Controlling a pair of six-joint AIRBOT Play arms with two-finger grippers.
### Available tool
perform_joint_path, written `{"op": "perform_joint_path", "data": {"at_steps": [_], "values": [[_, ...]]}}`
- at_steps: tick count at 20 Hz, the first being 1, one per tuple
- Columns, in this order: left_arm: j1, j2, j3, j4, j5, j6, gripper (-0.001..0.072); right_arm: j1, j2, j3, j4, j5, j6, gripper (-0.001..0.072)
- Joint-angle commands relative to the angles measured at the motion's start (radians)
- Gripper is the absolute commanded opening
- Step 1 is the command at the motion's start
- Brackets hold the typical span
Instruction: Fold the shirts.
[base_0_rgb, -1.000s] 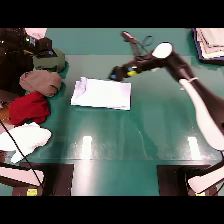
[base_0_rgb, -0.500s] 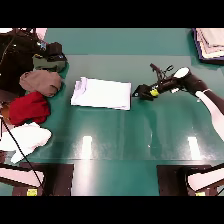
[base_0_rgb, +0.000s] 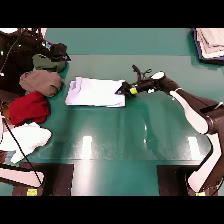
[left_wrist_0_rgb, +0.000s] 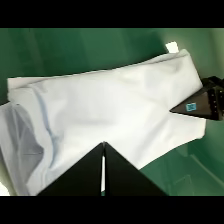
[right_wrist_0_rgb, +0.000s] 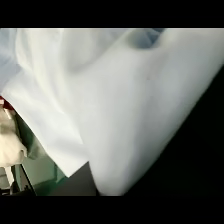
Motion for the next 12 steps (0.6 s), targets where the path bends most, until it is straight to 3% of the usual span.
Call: {"op": "perform_joint_path", "data": {"at_steps": [1, 6, 12], "values": [[-0.001, 0.000, 0.000, -0.010, -0.012, 0.001, 0.0026, 0.034, -0.026, 0.066, 0.024, -0.021, -0.048, 0.0017], [-0.001, 0.007, 0.000, -0.044, -0.011, 0.001, 0.0026, -0.130, 0.262, -0.127, -0.177, -0.056, -0.010, 0.0016], [-0.016, 0.017, 0.000, -0.045, -0.006, 0.001, 0.0026, -0.643, 0.783, -0.549, -0.367, -0.113, -0.009, 0.0016]]}}
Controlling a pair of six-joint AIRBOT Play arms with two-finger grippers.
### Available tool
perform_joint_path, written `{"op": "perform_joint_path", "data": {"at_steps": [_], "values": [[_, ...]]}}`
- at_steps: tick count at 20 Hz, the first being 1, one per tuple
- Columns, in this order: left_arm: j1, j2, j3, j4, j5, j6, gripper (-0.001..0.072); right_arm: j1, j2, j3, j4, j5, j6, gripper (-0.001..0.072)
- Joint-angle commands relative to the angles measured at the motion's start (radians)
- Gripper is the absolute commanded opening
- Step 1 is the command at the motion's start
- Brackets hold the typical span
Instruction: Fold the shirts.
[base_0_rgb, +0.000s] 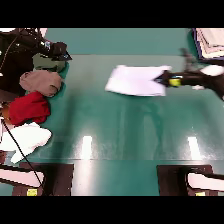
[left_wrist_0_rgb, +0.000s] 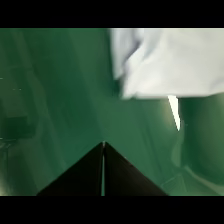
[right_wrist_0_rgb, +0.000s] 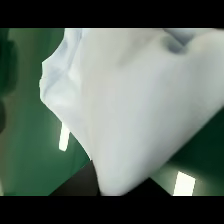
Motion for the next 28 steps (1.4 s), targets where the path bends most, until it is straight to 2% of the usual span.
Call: {"op": "perform_joint_path", "data": {"at_steps": [1, 5, 8, 11, 15, 18, 19, 20, 21, 24, 28], "values": [[-0.023, 0.003, 0.000, -0.003, 0.015, 0.000, 0.0026, -0.335, 0.271, -0.215, -0.136, -0.012, 0.001, 0.0016], [-0.079, 0.003, 0.000, 0.000, 0.061, 0.001, 0.0026, -0.702, 0.361, -0.314, -0.169, 0.018, -0.005, 0.0016], [-0.090, 0.003, 0.000, 0.002, 0.064, 0.000, 0.0026, -0.873, 0.361, -0.333, -0.183, 0.020, -0.003, 0.0016], [-0.090, 0.003, 0.000, 0.003, 0.063, 0.001, 0.0026, -0.970, 0.362, -0.332, -0.215, 0.017, 0.064, 0.0016], [-0.090, 0.002, 0.000, 0.006, 0.064, 0.001, 0.0026, -0.996, 0.362, -0.332, -0.418, 0.047, 0.195, 0.0016], [-0.090, 0.002, 0.000, 0.006, 0.064, 0.002, 0.0026, -0.997, 0.362, -0.332, -0.534, 0.128, 0.245, 0.0041], [-0.090, 0.002, 0.000, 0.006, 0.064, 0.002, 0.0026, -1.000, 0.362, -0.331, -0.566, 0.155, 0.243, 0.0262], [-0.090, 0.002, 0.000, 0.006, 0.063, 0.002, 0.0026, -1.003, 0.362, -0.322, -0.610, 0.188, 0.243, 0.0575], [-0.090, 0.002, 0.000, 0.006, 0.061, 0.002, 0.0027, -1.002, 0.362, -0.302, -0.658, 0.212, 0.243, 0.0682], [-0.090, 0.002, 0.000, 0.006, 0.046, 0.002, 0.0026, -1.001, 0.362, -0.181, -0.748, 0.295, 0.250, 0.0676], [-0.090, 0.002, 0.000, 0.006, 0.038, 0.002, 0.0027, -0.861, 0.362, -0.057, -0.578, 0.343, 0.253, 0.0675]]}}
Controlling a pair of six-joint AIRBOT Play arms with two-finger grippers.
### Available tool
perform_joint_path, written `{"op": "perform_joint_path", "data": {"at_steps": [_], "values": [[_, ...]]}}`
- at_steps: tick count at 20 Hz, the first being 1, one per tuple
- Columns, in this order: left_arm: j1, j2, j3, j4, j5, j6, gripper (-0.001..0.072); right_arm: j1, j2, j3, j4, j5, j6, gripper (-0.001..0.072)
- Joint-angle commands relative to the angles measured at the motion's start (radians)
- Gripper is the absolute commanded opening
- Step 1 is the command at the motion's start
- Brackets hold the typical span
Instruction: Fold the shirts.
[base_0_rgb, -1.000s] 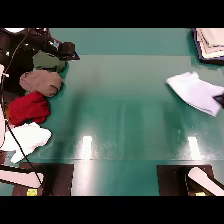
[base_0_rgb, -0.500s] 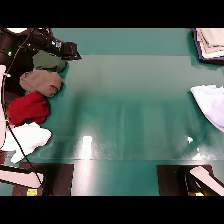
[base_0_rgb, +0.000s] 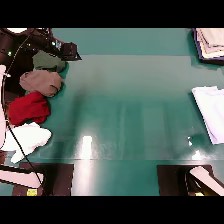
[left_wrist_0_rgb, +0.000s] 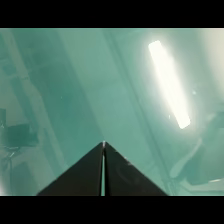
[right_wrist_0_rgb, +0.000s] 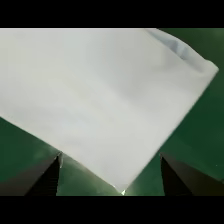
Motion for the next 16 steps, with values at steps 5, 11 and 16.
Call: {"op": "perform_joint_path", "data": {"at_steps": [5, 11, 16], "values": [[0.000, 0.000, 0.000, -0.003, -0.063, -0.001, 0.0027, 0.469, 0.000, 0.134, 0.130, 0.029, 0.007, 0.0525], [0.000, 0.000, 0.000, -0.005, -0.057, -0.002, 0.0027, 0.810, 0.000, 0.232, 0.053, -0.016, 0.004, 0.0020], [0.000, 0.000, 0.000, -0.005, -0.057, -0.002, 0.0027, 0.867, 0.000, 0.290, 0.036, -0.009, 0.005, 0.0020]]}}
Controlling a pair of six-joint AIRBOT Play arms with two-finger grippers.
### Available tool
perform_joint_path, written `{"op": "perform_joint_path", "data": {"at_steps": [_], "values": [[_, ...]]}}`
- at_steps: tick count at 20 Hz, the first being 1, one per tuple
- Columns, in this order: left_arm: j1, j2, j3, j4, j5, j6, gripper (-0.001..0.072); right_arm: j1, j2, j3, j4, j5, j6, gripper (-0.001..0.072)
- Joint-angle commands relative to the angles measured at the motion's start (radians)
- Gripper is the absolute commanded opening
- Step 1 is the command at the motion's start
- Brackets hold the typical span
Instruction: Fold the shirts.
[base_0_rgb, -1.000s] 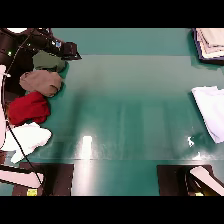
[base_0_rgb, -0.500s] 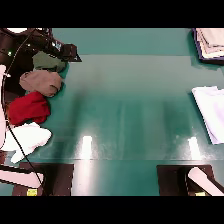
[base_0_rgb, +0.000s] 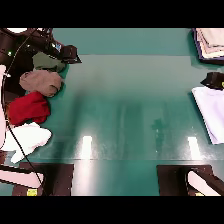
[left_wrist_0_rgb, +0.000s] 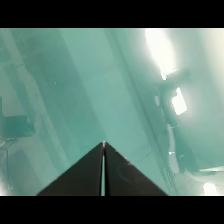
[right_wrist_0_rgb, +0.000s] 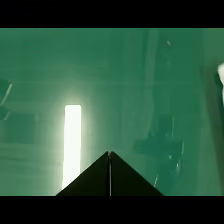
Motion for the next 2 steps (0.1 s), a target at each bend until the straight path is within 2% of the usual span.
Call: {"op": "perform_joint_path", "data": {"at_steps": [1, 2], "values": [[0.000, 0.000, 0.000, 0.000, -0.001, 0.000, 0.0027, 0.044, 0.000, 0.033, -0.012, 0.003, 0.000, 0.0020], [0.000, 0.000, 0.000, 0.000, 0.000, 0.000, 0.0027, 0.044, 0.000, 0.033, -0.013, 0.007, 0.000, 0.0020]]}}
